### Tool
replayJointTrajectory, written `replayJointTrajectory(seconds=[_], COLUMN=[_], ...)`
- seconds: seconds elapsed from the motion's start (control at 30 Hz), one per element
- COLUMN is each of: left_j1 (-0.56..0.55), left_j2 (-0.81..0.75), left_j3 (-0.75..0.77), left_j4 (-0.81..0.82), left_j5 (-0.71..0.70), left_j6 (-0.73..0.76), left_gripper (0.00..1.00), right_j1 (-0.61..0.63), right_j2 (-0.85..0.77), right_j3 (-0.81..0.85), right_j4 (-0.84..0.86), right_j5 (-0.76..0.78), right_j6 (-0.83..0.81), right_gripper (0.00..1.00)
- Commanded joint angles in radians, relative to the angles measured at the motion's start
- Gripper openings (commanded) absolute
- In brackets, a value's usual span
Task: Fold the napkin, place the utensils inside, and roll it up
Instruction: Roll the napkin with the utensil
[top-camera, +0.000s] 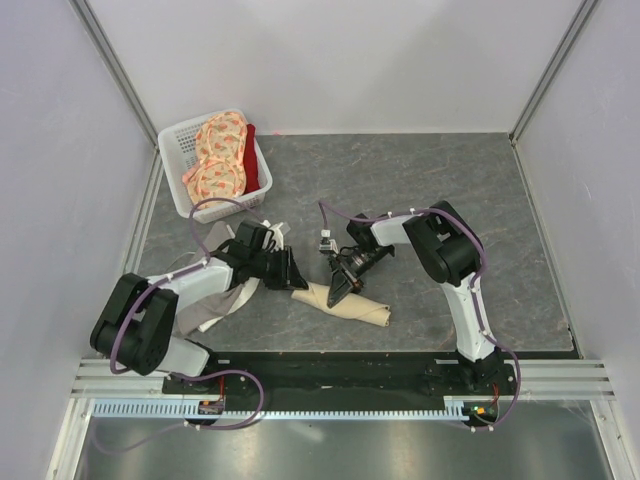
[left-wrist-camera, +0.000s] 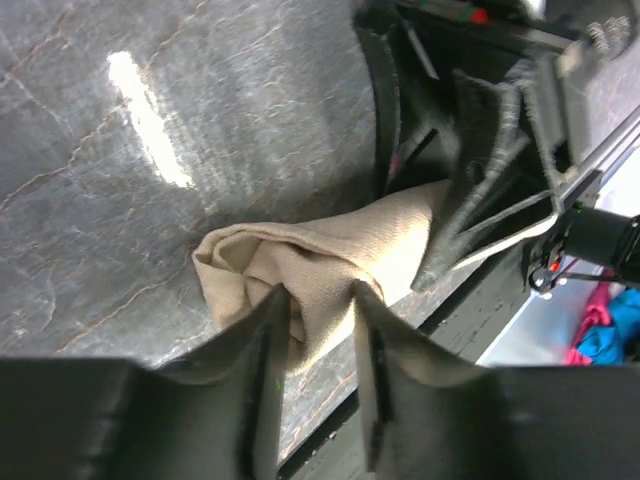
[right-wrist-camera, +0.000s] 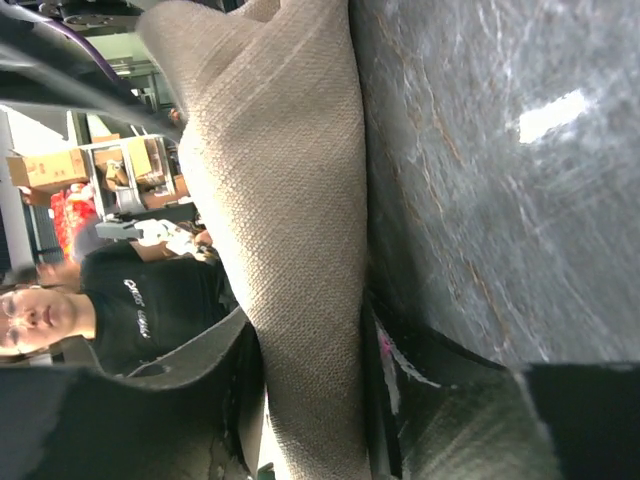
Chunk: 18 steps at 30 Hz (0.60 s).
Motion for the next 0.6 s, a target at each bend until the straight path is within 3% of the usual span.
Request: replayJointTrajectory(seconds=[0.0,0.07,0.1,0.27,0.57], left_j1=[-0.004,-0.004,-0.004,-0.003,-0.003], left_j2=[0.040,0.063,0.070,0.138,0.199], left_j3=[-0.014,-0.013,-0.011,0.030,0.090], left_j4=[0.089,0.084,0.078,0.022,-0.011], left_j5=[0.020,0.002,-0.003,-0.031,-0.012], left_j6=[-0.016,-0.025,-0.025,-0.032,-0.023], left_gripper=[0.20,0.12,0.07,0.02,0.02], right_j1=[-0.009,-0.015,-0.015,-0.017,-0.018], right_j2=[0.045,0.027,-0.002,-0.146,-0.475], right_j3=[0.003,0.001,-0.002,-0.028,-0.157], right_j4=[0.034,0.040,0.054,0.115,0.309], right_j5=[0.128,0.169,0.192,0.386,0.745], right_j6=[-0.052,-0.037,-0.026,0.029,0.077], right_gripper=[0.52,0.60,0.68,0.98,0.98])
